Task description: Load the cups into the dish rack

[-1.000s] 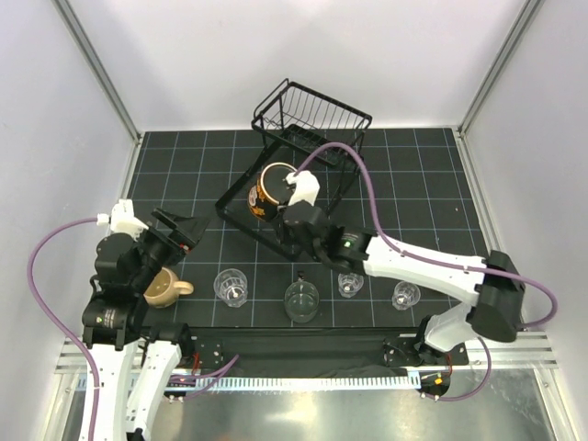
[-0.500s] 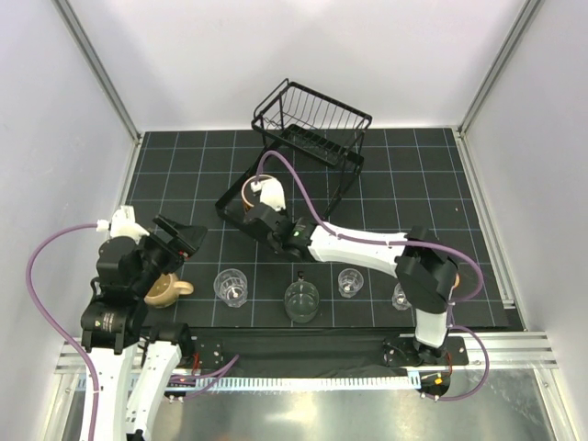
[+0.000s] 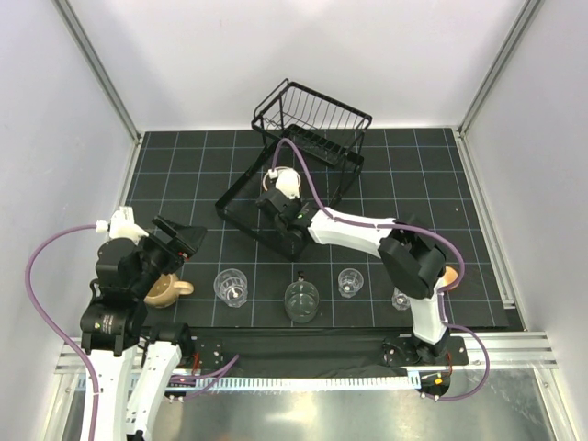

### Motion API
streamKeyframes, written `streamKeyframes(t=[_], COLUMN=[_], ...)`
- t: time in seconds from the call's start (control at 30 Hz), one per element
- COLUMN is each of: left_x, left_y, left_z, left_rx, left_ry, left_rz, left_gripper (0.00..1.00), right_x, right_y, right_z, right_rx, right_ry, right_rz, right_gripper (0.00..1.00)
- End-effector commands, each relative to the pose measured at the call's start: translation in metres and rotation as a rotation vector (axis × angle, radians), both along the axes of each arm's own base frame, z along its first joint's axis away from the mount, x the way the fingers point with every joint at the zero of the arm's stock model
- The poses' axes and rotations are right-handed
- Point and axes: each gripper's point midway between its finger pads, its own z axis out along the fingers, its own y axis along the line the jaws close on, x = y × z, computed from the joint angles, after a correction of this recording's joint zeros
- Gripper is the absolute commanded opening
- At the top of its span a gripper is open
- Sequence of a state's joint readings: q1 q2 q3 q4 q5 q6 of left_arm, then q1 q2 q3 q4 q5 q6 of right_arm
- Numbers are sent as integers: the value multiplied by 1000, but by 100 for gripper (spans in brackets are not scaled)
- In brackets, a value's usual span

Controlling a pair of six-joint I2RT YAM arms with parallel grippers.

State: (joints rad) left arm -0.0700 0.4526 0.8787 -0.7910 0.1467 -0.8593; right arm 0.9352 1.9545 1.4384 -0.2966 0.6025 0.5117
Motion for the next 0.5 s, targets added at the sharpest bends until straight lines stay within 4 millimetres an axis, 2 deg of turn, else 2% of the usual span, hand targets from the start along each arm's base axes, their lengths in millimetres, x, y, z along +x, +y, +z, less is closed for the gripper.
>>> streamKeyframes(t=[0.0, 0.23, 0.47], left_x=[2, 3, 3], left_y=[-3, -4, -5], left_z=[15, 16, 19], left_rx=[-13, -23, -27], left_ry=[-47, -47, -52], left_rz=[-11, -17, -21], left_gripper=[84, 83, 83], right_x=[31, 41, 46], right_y=[22, 20, 16], right_z=[61, 42, 31], right_rx=[135, 124, 115], right_ry=[-196, -176, -154], right_rz=[-50, -57, -69], right_gripper=[4, 4, 5])
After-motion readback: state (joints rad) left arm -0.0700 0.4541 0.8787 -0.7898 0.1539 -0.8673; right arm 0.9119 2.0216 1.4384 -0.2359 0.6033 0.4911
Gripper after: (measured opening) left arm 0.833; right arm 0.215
